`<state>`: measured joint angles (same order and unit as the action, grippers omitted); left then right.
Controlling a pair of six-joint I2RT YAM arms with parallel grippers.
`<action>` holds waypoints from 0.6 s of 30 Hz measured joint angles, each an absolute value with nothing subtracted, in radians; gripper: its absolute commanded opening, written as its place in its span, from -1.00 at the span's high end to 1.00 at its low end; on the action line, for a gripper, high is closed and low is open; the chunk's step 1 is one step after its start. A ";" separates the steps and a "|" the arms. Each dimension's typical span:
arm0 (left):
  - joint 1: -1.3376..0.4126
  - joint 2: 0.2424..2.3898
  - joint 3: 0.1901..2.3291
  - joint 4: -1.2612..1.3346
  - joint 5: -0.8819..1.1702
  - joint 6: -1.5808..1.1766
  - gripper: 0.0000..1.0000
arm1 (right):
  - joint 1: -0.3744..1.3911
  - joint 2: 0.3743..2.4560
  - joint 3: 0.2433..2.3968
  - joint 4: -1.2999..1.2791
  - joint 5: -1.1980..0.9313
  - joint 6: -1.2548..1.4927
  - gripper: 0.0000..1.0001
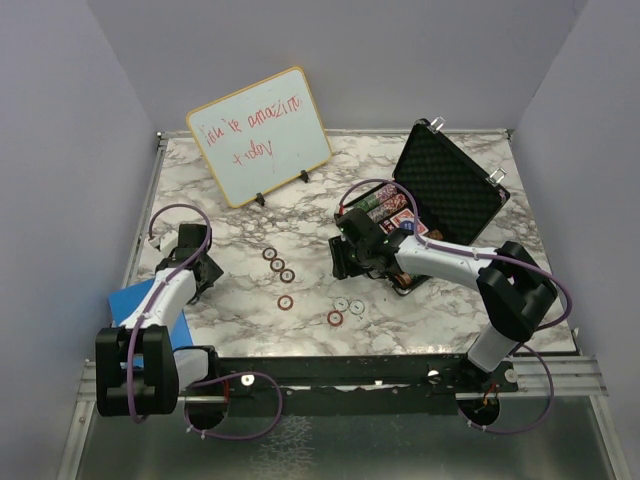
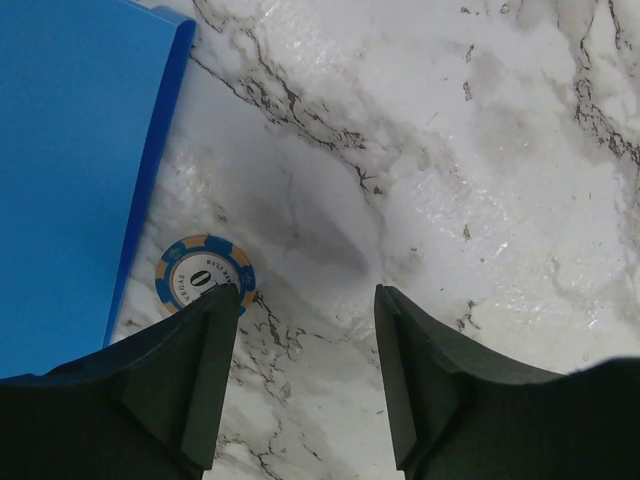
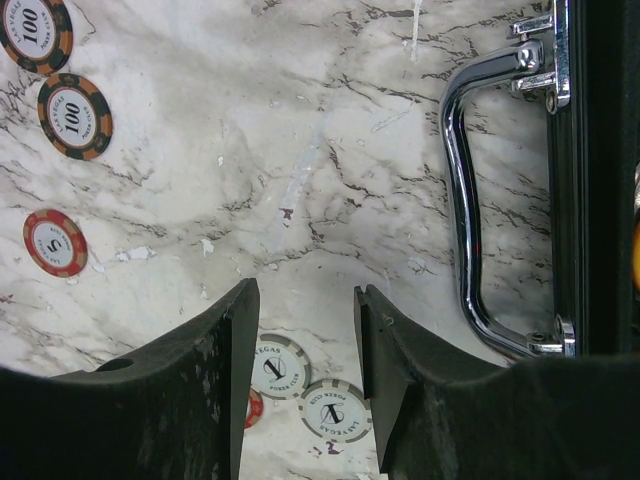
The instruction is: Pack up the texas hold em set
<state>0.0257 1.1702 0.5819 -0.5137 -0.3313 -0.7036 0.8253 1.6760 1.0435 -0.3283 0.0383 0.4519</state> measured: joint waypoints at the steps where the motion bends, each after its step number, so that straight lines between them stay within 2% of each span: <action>1: 0.028 1.172 0.570 -0.503 -0.329 -0.710 -0.22 | 0.825 1.676 1.043 -0.327 0.037 0.451 0.02; 11: 0.031 1.175 0.561 -0.461 -0.389 -0.760 -0.61 | 0.825 1.691 1.041 -0.313 0.034 0.450 0.02; 15: 0.032 1.167 0.560 -0.466 -0.414 -0.788 -0.62 | 0.825 1.695 1.040 -0.313 0.032 0.444 0.03; 18: 0.033 1.168 0.552 -0.466 -0.415 -0.813 -0.53 | 0.825 1.696 1.040 -0.312 0.032 0.443 0.03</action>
<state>0.0326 1.1683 0.5518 -0.4664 -0.4152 -0.8131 0.8253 1.6958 1.0401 -0.3119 0.0322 0.4431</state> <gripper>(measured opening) 0.808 0.489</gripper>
